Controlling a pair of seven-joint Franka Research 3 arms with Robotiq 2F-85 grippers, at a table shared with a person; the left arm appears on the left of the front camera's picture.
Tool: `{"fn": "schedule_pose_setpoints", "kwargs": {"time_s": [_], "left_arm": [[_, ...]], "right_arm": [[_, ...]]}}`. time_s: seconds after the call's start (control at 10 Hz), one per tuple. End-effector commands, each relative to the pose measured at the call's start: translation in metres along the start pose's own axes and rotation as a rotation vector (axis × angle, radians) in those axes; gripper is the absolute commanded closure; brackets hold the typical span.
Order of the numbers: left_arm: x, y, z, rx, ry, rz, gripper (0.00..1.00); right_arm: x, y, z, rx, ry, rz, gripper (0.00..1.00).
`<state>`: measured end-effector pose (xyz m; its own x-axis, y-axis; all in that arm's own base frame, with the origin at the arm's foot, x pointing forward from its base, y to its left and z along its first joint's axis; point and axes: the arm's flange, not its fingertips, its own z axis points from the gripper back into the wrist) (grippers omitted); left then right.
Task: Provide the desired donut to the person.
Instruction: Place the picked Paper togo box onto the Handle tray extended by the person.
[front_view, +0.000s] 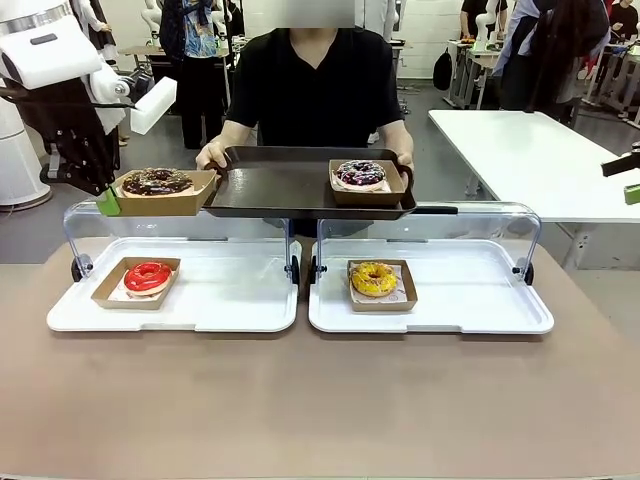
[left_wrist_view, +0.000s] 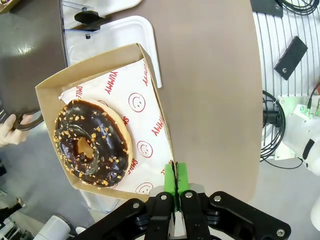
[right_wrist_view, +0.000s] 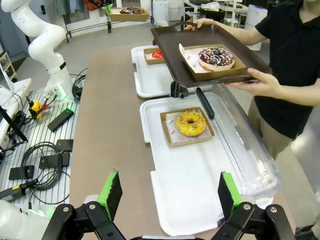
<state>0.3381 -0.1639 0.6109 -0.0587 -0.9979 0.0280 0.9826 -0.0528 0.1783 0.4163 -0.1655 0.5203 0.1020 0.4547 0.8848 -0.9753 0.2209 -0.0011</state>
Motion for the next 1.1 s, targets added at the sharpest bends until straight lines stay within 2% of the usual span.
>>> {"fn": "schedule_pose_setpoints", "kwargs": {"time_s": [0.0, 0.2, 0.4, 0.7, 1.0], "left_arm": [[0.000, -0.004, 0.000, 0.008, 0.015, 0.008, 1.00], [0.000, 0.000, 0.000, 0.000, 0.000, 0.000, 0.99], [0.023, 0.007, 0.013, 0.060, -0.024, -0.021, 0.99], [0.050, 0.082, 0.041, 0.083, -0.019, -0.043, 0.99], [0.078, 0.142, 0.021, 0.032, -0.017, -0.041, 0.99]], "right_arm": [[0.001, 0.000, -0.001, 0.000, -0.019, -0.001, 0.00], [0.001, 0.000, -0.001, 0.000, -0.019, -0.001, 0.00], [0.001, 0.000, -0.001, 0.000, -0.019, -0.001, 0.00], [0.001, 0.000, -0.001, 0.000, -0.019, -0.001, 0.00], [0.001, 0.000, -0.001, 0.000, -0.019, -0.001, 0.00]]}}
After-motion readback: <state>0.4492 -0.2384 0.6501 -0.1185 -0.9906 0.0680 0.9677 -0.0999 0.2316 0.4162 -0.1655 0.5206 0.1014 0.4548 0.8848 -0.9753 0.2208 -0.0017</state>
